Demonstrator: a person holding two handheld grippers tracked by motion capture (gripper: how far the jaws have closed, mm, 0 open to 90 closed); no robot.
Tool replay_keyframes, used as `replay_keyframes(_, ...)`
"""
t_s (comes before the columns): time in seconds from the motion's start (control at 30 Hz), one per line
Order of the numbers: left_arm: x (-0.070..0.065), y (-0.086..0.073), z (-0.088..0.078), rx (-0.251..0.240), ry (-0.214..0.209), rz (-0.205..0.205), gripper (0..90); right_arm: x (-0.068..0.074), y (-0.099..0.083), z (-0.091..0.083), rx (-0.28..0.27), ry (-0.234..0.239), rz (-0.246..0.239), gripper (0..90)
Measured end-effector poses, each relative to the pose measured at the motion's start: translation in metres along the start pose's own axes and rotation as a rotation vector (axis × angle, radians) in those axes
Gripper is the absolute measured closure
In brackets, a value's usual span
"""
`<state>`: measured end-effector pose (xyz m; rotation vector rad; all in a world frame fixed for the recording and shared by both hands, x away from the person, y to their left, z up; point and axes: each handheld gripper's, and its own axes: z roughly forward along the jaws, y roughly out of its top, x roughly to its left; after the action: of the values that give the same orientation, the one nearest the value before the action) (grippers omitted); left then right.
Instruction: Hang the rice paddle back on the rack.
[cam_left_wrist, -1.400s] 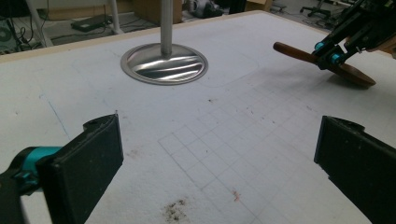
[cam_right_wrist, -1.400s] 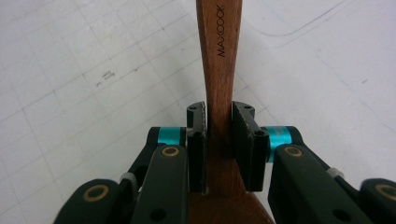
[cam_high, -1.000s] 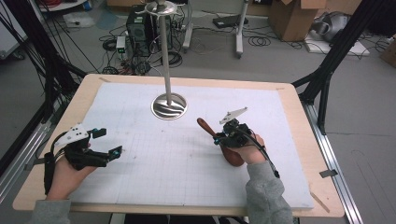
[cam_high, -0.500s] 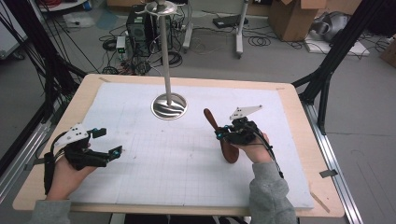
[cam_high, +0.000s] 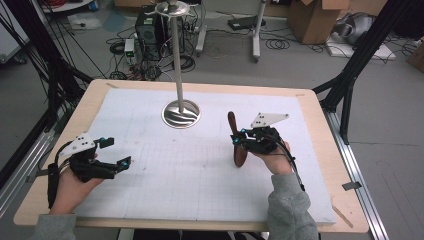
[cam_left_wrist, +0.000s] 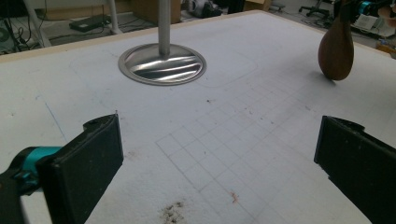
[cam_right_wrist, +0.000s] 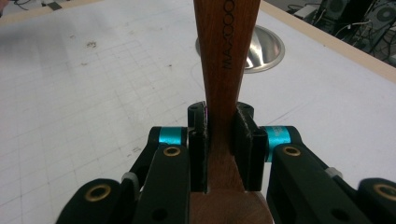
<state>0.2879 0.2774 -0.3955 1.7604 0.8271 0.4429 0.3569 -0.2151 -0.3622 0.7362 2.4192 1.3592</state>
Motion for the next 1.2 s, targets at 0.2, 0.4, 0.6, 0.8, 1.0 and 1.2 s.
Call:
replay_keyframes(0.2,0.0,0.0,-0.001,-0.003,0.0,-0.003,1.7,0.0,0.0,-0.003,-0.02,-0.002,0.002,77.1)
replay_keyframes(0.4,0.001,0.0,-0.001,-0.002,0.002,-0.003,1.7,-0.001,0.001,-0.005,-0.041,-0.003,0.012,77.2)
replay_keyframes(0.6,0.001,0.0,-0.001,-0.006,0.003,-0.008,1.7,-0.001,0.002,-0.011,-0.08,-0.001,0.013,77.2)
replay_keyframes(0.8,0.001,0.0,-0.001,-0.006,0.003,-0.007,1.7,-0.001,0.002,-0.011,-0.087,-0.009,0.013,77.3)
replay_keyframes(1.0,0.003,0.001,-0.007,-0.028,0.015,-0.014,1.7,0.001,0.002,-0.012,-0.095,-0.012,0.024,77.3)
replay_keyframes(1.2,0.001,0.001,-0.005,-0.018,0.009,-0.008,1.7,0.0,0.005,-0.014,-0.135,-0.01,0.032,77.3)
